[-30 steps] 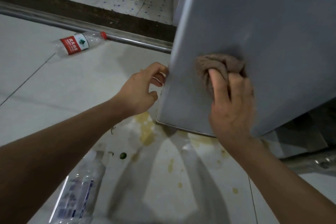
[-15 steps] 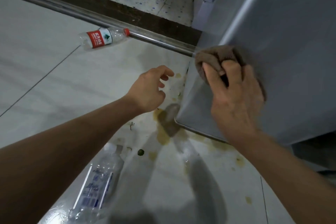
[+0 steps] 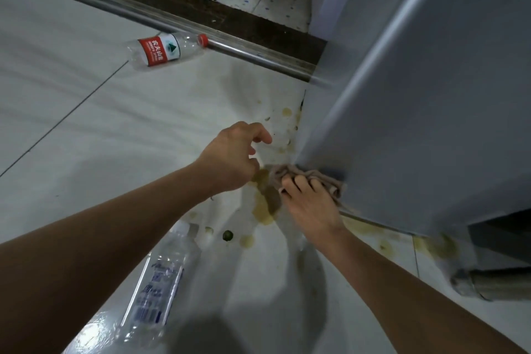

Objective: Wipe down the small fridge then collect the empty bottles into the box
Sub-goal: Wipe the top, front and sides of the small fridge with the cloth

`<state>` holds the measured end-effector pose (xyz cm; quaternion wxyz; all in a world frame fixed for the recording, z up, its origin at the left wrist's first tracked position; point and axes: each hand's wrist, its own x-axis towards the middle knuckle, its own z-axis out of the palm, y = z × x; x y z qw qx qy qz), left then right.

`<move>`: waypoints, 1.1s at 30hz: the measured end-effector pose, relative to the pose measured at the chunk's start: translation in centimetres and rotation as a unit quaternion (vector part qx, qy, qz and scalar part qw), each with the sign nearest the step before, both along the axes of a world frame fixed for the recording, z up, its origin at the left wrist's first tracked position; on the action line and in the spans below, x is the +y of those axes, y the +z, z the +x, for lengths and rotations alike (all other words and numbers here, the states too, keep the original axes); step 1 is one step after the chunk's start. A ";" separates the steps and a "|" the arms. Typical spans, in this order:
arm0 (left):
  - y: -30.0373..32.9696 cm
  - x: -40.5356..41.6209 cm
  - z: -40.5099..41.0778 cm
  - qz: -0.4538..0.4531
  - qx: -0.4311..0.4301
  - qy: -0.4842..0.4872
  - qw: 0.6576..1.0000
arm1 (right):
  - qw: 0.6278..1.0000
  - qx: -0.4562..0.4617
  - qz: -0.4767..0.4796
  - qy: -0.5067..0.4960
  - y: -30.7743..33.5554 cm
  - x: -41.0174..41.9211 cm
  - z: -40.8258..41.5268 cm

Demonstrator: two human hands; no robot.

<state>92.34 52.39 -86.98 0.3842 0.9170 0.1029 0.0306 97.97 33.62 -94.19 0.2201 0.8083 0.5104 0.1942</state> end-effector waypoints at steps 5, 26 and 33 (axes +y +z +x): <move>0.0 -1.4 0.5 0.004 0.001 -0.012 1.000 | 0.981 -0.105 0.161 0.008 3.4 -2.4 0.5; -2.5 -8.6 3.8 -0.006 -0.091 0.118 0.989 | 0.953 -0.102 0.286 0.023 5.8 -13.1 3.3; -2.9 -8.7 3.7 -0.002 -0.106 0.113 0.988 | 0.987 -0.062 0.144 0.025 2.7 -16.0 3.2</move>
